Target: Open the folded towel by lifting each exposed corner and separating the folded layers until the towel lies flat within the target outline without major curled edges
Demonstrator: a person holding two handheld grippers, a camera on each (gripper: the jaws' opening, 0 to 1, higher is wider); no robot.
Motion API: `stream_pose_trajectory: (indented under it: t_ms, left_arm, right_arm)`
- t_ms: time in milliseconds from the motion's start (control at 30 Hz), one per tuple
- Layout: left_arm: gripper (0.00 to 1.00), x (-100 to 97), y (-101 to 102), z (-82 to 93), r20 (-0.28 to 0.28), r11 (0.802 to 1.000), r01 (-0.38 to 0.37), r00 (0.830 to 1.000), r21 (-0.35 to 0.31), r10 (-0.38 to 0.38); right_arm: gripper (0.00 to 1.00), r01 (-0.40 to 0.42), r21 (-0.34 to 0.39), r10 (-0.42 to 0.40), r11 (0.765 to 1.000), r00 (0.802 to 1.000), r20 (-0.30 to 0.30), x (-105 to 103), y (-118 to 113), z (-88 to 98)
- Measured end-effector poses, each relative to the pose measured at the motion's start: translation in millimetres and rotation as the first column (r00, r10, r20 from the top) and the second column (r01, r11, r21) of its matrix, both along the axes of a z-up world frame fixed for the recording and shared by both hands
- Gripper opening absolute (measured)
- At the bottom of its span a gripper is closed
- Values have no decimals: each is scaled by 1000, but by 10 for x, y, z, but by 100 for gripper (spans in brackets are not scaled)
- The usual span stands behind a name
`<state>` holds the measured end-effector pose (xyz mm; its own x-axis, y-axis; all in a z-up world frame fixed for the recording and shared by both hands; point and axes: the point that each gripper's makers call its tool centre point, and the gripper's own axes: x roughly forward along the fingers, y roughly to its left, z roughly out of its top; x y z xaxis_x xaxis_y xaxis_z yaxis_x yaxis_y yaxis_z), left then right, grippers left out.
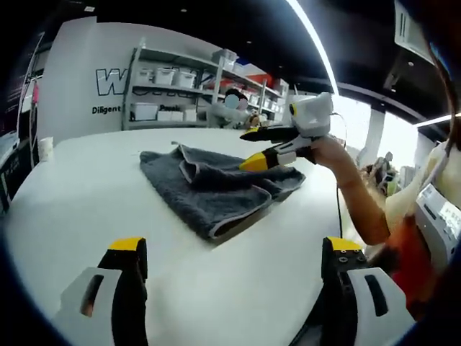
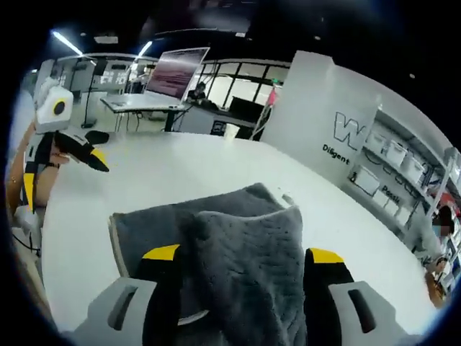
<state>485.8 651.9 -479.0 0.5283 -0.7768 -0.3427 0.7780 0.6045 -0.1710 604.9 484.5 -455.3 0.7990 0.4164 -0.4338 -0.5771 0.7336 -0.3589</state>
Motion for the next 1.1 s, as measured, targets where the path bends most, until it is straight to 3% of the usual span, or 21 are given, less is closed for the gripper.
stream_pose_trajectory:
  t_ms: [67, 200, 333, 467, 667, 933, 1100]
  left_arm:
    - [99, -6, -12, 16, 1, 1000, 6, 1000, -6, -6]
    - [99, -23, -30, 2, 2, 1000, 14, 1000, 5, -14]
    - [98, -46, -33, -31, -10, 1000, 23, 1000, 7, -23]
    - [98, -68, -49, -57, -18, 999, 39, 999, 13, -38]
    - [98, -88, -27, -63, -22, 999, 43, 999, 5, -43]
    - [97, -39, 93, -97, -34, 1000, 6, 999, 9, -5]
    - [97, -78, 57, -118, -38, 1000, 19, 999, 14, -18]
  right_arm:
    - [60, -40, -54, 40, 998, 999, -2, 10, 60, -46]
    - [41, -87, -84, 86, 993, 996, -8, 63, 223, -129]
    - [37, -143, -139, 136, 980, 989, -59, 81, 360, -275]
    - [18, -184, -149, 178, 972, 983, -55, 146, 528, -339]
    - [0, -215, -217, 202, 952, 976, -82, 215, 579, -528]
    - [0, -201, -196, 194, 960, 979, -57, 194, 511, -440]
    - [0, -178, -108, 179, 978, 984, -2, 215, 417, -194]
